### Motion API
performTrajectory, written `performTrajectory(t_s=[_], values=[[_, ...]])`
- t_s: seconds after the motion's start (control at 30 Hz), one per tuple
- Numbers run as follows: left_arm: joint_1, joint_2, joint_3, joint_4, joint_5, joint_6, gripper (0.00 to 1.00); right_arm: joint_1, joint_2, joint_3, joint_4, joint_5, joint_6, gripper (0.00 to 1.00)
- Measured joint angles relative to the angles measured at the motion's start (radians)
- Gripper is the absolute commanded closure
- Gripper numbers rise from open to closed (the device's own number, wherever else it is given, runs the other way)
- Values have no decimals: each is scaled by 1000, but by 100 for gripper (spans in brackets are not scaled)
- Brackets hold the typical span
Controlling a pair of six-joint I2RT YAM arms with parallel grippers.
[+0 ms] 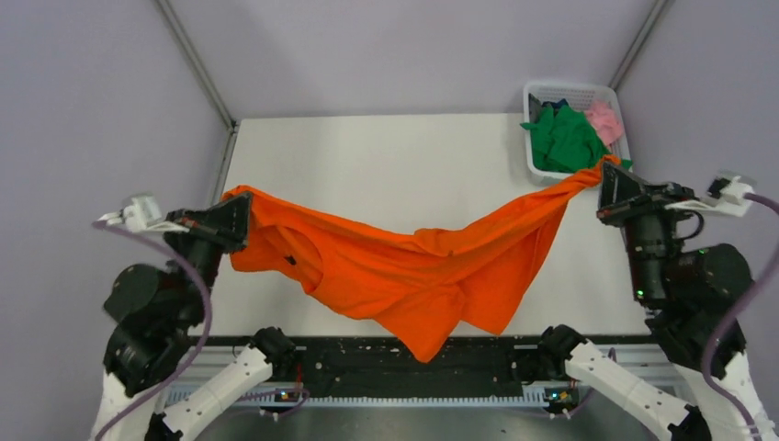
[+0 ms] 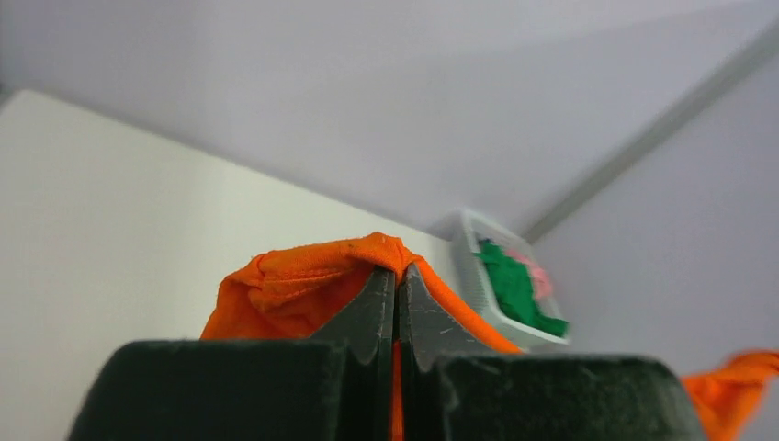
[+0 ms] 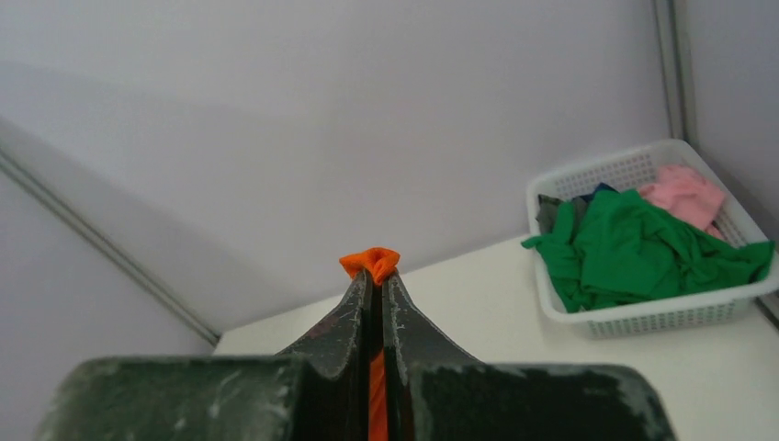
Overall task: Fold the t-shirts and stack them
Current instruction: Flatten out the tshirt
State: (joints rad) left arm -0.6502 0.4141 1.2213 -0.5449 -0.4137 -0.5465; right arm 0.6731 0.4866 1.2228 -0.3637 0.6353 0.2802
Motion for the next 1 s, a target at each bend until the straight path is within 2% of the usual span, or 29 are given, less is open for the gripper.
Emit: performTrajectory(t_s=[0.1,0.17,0.2,0.3,0.4,0.43,0.53,0.6,0.63,0.67,0.7,0.73,0.77,0.8,0.9,1.0], values=[[2,146,-33,-6,-222,-13,100,0,71,-67,15,96,5,100],[25,294,-62,-4,-314,-28,100,0,152,-143,27,162,22,100],[58,376,-81,1,-314,-32,100,-3,203,-188,34,190,39,100],[248,663,-145,47,-180,-46,100,-59,397,-335,59,172,98,100],[359,933,-171,73,-71,-56,100,-212,589,-491,140,4,153,100],[391,976,-171,83,-58,-55,100,-271,639,-543,174,-65,174,100],[417,1130,-145,136,-3,-41,100,-395,772,-611,228,-194,228,100],[421,1205,-84,159,25,-27,100,-421,843,-612,275,-241,251,100],[423,1243,-43,180,35,-19,97,-422,864,-611,296,-256,262,100],[423,1281,-1,206,40,-6,90,-423,880,-611,316,-274,273,100],[425,1320,46,241,47,7,74,-424,887,-611,329,-286,282,100],[426,1355,84,277,58,23,55,-425,890,-613,345,-301,292,100],[427,1377,108,298,70,39,21,-426,888,-615,357,-308,303,100],[427,1401,138,312,98,47,4,-426,883,-627,386,-315,319,100],[425,1429,182,318,179,66,1,-427,840,-690,454,-332,362,100],[409,1376,145,310,230,74,1,-427,766,-768,474,-353,398,100]])
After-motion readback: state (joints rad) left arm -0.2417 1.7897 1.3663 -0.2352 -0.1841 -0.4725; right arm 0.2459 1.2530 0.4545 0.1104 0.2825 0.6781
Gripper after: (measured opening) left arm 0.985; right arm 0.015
